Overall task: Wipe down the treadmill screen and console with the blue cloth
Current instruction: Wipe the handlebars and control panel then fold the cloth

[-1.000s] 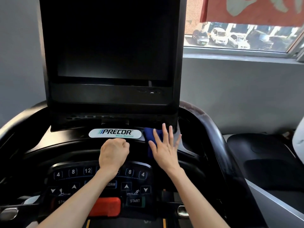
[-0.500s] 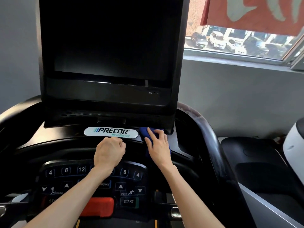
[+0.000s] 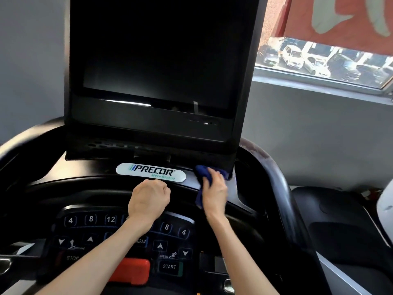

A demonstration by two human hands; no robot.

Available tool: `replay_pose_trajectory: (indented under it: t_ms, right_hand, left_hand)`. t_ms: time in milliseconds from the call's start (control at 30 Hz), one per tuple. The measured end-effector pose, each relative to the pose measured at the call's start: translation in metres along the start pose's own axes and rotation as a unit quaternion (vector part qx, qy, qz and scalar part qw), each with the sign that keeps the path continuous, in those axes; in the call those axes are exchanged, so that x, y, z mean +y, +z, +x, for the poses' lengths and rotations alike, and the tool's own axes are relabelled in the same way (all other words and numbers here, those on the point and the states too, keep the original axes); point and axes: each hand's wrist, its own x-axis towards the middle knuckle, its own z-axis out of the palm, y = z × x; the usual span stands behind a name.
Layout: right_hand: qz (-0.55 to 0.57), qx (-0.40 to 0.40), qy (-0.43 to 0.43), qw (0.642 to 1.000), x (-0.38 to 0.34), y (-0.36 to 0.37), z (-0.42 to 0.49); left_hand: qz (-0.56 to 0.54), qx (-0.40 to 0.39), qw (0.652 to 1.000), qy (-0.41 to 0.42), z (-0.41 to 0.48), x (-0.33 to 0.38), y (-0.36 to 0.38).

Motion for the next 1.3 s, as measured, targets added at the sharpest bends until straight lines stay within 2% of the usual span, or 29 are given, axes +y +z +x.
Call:
replay_pose_trajectory:
  t_ms: [167,267,333,400,500,567,600,633,733,867,967,1033,1133,1200,1233,1300]
  right_hand:
    - [-0.057,-0.188,-0.165,0.967,-0.047,0.028,0.018]
    - [-0.124,-0.207,-0.258,0.936,-0.054,0.029,0.029]
    - [-0.182,-0.182,-0.296,0.920,-0.041,0.022,0.032]
    - [-0.208,-0.099,-0.264,0.937,-0.009,0.015,0.030]
    - [-0.192,-0.008,-0.092,0.977,0.029,-0.003,0.021]
    - [-0.152,-0.027,0.057,0.986,0.026,-0.007,0.022]
    - [-0.155,-0.036,0.098,0.982,0.020,-0.008,0.022]
    - [-0.175,-0.041,0.105,0.978,0.013,-0.007,0.022]
    - [-0.219,-0.089,-0.024,0.971,-0.002,0.001,0.010]
    - [-0.170,-0.194,-0.158,0.953,-0.003,-0.010,-0.003]
    - [-0.135,-0.167,-0.215,0.953,0.024,-0.034,-0.019]
    - [-0.134,-0.109,-0.201,0.964,0.058,-0.053,-0.033]
    - [-0.105,-0.038,-0.108,0.988,0.096,-0.075,-0.038]
    - [-0.055,-0.041,-0.049,0.996,0.094,-0.075,-0.035]
    - [-0.037,-0.050,-0.047,0.997,0.087,-0.072,-0.034]
    - [-0.034,-0.085,-0.104,0.990,0.070,-0.062,-0.033]
  left_hand:
    - [0.016,0.004,1.000,0.001,0.000,0.002,-0.002]
    - [0.002,0.011,1.000,0.008,0.000,0.001,-0.002]
    - [-0.007,0.016,1.000,0.009,0.000,-0.001,-0.002]
    - [-0.011,0.012,1.000,0.009,-0.001,-0.002,-0.002]
    - [-0.013,0.004,1.000,0.009,-0.001,0.000,-0.003]
    - [-0.019,0.007,1.000,0.015,0.000,-0.001,-0.001]
    - [-0.016,0.004,1.000,0.015,0.000,-0.002,0.000]
    - [-0.012,0.002,1.000,0.013,0.000,-0.002,0.000]
    - [-0.010,0.006,1.000,-0.002,0.000,-0.001,0.000]
    - [-0.014,0.007,1.000,-0.002,0.000,0.000,-0.001]
    - [-0.026,0.017,1.000,-0.002,-0.002,0.000,-0.003]
    - [-0.022,0.018,1.000,-0.004,-0.002,0.001,-0.002]
    - [-0.009,0.018,1.000,-0.006,-0.003,0.003,-0.002]
    - [-0.007,0.014,1.000,-0.001,-0.002,0.003,-0.002]
    - [-0.006,0.013,1.000,0.001,-0.002,0.002,-0.002]
    - [-0.011,0.014,1.000,0.001,-0.002,0.001,-0.001]
